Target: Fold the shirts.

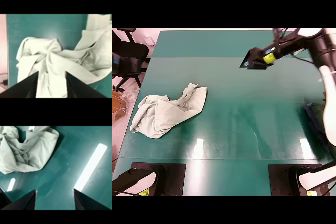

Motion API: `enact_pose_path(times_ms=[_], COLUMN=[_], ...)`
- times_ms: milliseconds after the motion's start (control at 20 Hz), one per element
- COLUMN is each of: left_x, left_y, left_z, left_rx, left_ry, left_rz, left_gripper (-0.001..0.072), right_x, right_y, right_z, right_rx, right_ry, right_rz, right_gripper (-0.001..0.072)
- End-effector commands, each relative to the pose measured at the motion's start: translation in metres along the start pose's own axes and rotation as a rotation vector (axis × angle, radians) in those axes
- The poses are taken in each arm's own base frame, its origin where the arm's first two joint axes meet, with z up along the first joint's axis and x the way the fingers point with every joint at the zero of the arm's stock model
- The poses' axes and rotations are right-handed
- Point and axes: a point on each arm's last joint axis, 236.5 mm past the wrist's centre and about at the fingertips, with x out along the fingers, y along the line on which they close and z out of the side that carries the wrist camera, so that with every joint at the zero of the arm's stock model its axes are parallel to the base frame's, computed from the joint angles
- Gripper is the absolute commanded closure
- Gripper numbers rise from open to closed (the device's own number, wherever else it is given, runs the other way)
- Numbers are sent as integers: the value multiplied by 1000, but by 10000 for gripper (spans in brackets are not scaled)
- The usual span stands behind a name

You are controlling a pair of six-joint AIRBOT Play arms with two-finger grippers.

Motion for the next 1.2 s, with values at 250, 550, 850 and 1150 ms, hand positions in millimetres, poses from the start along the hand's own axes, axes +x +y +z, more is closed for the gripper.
enact_pose_path(times_ms=[250,550,850,1150], left_x=[-4,-4,-4,-5], left_y=[8,8,5,-2], left_z=[-24,-24,-23,-23], left_rx=[-52,-52,-53,-54], left_ry=[91,91,90,91], left_rz=[-45,-46,-60,-89], left_gripper=[311,311,311,311], right_x=[151,227,259,281], right_y=[-18,-5,-2,8], right_z=[7,-19,-20,-12], right_rx=[167,223,221,148], right_ry=[49,156,94,1], right_rz=[257,377,345,289], right_gripper=[187,187,187,187])
